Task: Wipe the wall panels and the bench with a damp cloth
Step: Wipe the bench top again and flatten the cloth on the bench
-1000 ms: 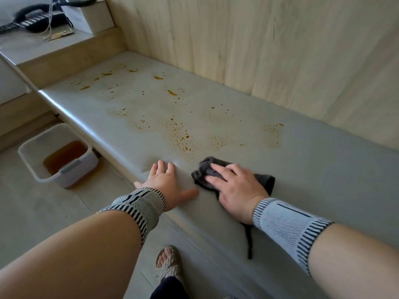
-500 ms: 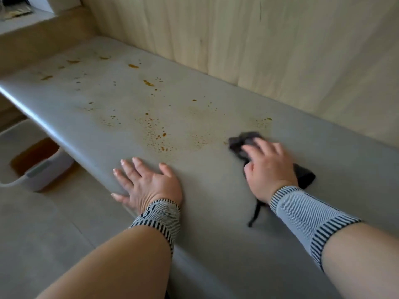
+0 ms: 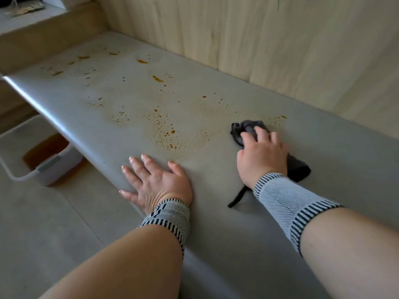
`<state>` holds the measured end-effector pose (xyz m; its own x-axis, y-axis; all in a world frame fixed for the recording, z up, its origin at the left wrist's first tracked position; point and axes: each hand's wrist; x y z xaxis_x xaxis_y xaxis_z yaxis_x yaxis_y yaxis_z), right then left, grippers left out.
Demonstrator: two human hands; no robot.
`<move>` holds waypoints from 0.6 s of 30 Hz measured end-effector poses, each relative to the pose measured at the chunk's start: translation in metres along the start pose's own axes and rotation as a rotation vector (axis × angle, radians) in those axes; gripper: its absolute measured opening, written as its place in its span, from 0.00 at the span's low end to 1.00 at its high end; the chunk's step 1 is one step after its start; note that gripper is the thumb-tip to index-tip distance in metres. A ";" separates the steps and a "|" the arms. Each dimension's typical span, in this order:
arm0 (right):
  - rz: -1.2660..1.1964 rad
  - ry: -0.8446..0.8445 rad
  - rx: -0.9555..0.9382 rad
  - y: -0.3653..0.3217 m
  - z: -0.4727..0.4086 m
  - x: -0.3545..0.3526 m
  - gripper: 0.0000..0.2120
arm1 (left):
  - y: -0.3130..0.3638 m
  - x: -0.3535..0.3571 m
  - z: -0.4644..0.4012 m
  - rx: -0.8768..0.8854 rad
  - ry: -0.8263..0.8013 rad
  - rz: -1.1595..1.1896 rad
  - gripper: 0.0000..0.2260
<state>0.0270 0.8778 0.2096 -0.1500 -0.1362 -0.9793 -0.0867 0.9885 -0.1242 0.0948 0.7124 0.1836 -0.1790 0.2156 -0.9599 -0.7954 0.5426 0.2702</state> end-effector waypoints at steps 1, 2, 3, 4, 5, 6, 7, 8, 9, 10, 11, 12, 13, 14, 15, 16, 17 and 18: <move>-0.012 -0.001 -0.051 -0.010 0.003 0.001 0.20 | 0.000 0.000 0.000 0.002 0.000 -0.002 0.31; -0.036 -0.018 -0.165 -0.021 0.008 0.003 0.21 | 0.000 0.000 0.000 0.001 0.000 0.002 0.31; -0.068 -0.036 -0.316 -0.029 0.015 0.005 0.21 | 0.000 -0.001 -0.001 -0.002 -0.001 0.008 0.31; -0.089 -0.082 -0.469 -0.033 0.019 0.008 0.22 | 0.000 -0.001 -0.001 -0.006 -0.001 0.017 0.31; -0.101 -0.099 -0.581 -0.032 0.020 0.008 0.23 | 0.001 -0.001 -0.001 -0.007 0.003 0.025 0.31; -0.100 -0.082 -0.647 -0.027 0.019 0.008 0.24 | 0.000 -0.001 0.000 -0.006 0.006 0.026 0.31; -0.088 -0.078 -0.633 -0.020 0.014 0.007 0.24 | 0.000 -0.001 0.000 -0.005 0.010 0.021 0.31; -0.067 -0.052 -0.546 -0.012 0.008 0.006 0.23 | 0.000 0.000 0.000 -0.002 0.012 0.014 0.31; -0.043 -0.058 -0.385 -0.005 0.002 0.004 0.22 | 0.000 0.000 -0.001 0.001 0.013 0.009 0.32; -0.041 -0.049 -0.182 -0.001 -0.002 0.002 0.21 | 0.000 0.001 -0.001 0.001 0.014 0.008 0.31; -0.030 -0.040 -0.053 -0.002 -0.003 0.001 0.21 | 0.001 0.002 -0.001 0.001 0.017 0.009 0.31; -0.025 -0.032 -0.035 -0.008 -0.002 0.000 0.21 | 0.001 0.002 -0.002 0.003 0.019 0.008 0.31; -0.021 -0.039 -0.118 -0.016 0.002 0.001 0.21 | 0.001 0.002 -0.002 0.005 0.019 0.003 0.31; -0.038 -0.047 -0.279 -0.022 0.008 0.005 0.21 | 0.001 0.002 -0.001 0.006 0.018 0.000 0.31; -0.065 -0.078 -0.454 -0.025 0.015 0.007 0.22 | 0.001 0.002 -0.001 0.007 0.017 -0.001 0.31; -0.080 -0.090 -0.577 -0.023 0.018 0.010 0.23 | 0.001 0.002 0.000 0.009 0.019 -0.001 0.31; -0.095 -0.054 -0.650 -0.017 0.016 0.011 0.24 | 0.001 0.002 0.000 0.010 0.022 -0.004 0.31; -0.100 -0.077 -0.615 -0.012 0.012 0.007 0.24 | 0.001 0.002 0.000 0.009 0.022 -0.006 0.31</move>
<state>0.0386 0.8658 0.2023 -0.0421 -0.1983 -0.9792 -0.6513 0.7487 -0.1237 0.0937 0.7131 0.1821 -0.1868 0.1946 -0.9629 -0.7914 0.5510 0.2648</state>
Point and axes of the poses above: each hand's wrist, its own z-axis away from the middle knuckle, its own x-axis out of the palm, y = z × x, and after that the axes turned 6 degrees about y, right-handed
